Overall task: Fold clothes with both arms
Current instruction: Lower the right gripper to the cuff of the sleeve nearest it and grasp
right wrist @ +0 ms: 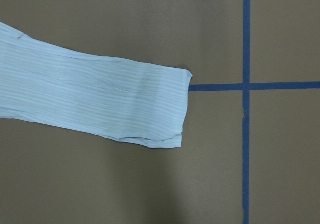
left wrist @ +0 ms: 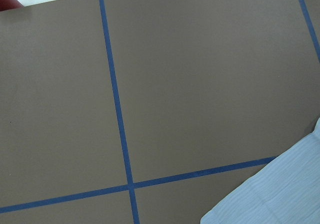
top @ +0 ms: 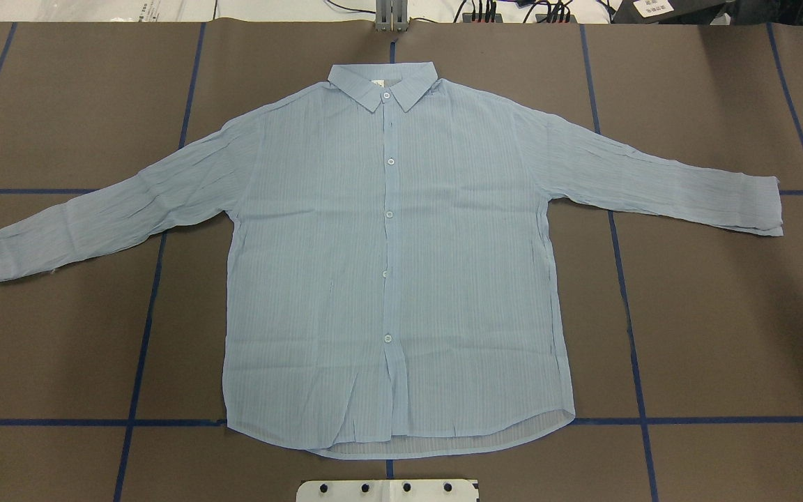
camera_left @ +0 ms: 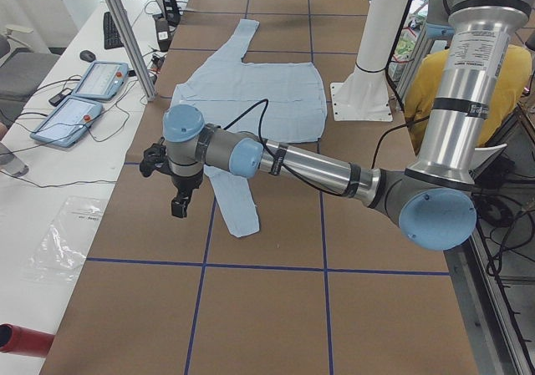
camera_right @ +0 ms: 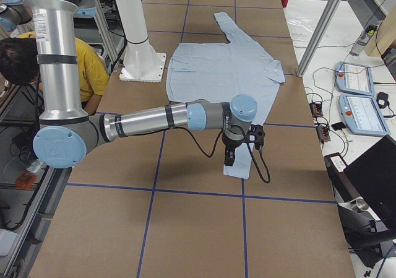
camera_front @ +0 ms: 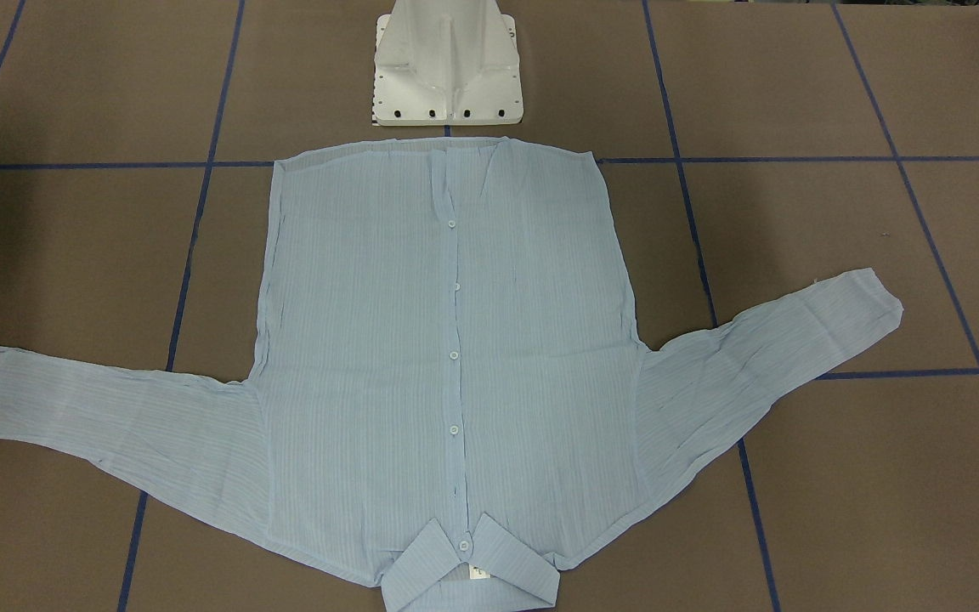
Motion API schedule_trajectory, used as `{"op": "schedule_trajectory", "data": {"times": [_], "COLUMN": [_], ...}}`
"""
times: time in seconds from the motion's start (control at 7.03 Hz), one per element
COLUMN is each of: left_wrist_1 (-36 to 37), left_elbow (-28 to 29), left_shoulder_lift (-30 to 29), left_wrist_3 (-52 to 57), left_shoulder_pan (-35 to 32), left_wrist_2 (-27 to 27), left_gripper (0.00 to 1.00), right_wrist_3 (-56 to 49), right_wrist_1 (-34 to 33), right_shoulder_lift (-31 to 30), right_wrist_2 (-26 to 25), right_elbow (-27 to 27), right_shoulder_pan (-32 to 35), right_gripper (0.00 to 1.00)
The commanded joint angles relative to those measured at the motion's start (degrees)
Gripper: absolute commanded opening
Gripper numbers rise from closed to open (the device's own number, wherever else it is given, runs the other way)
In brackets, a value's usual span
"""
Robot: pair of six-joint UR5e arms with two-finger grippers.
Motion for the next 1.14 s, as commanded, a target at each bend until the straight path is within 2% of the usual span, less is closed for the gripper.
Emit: {"op": "schedule_trajectory", "data": {"times": [0.0,0.14,0.28,0.43,0.57,0.71,1.0], "left_wrist_1": [-0.1,-0.2,-0.3,-0.3,-0.3,-0.4,-0.4], "left_elbow": [-1.3,-1.7,-2.0,-1.9,-2.0,-1.9,-2.0], "left_shoulder_lift": [0.7,1.2,2.1,2.1,1.9,1.9,1.9], "left_wrist_3": [-0.1,-0.4,-0.4,-0.6,-0.7,-0.7,-0.7], "left_shoulder_pan": [0.1,0.2,0.2,0.2,0.2,0.4,0.5], "left_wrist_2": [-0.1,-1.2,-1.6,-1.6,-1.4,-1.4,-1.6], "left_gripper": [1.0,1.0,1.0,1.0,1.0,1.0,1.0], "right_wrist_3": [0.3,0.2,0.7,5.7,8.1,8.3,11.8], "right_wrist_1": [0.8,4.2,10.6,13.0,17.1,21.8,34.4], "right_shoulder_lift": [0.1,0.0,-0.8,-0.6,-0.2,1.5,7.1], "right_wrist_2": [-2.2,-1.1,-1.0,-1.1,-3.5,-6.1,-6.0], "right_elbow": [0.0,-1.1,-2.0,-2.1,-4.2,-10.1,-24.9], "right_shoulder_pan": [-0.2,-0.3,-1.6,-4.9,-9.3,-11.2,-11.2], "right_gripper": [1.0,1.0,1.0,1.0,1.0,1.0,0.96]}}
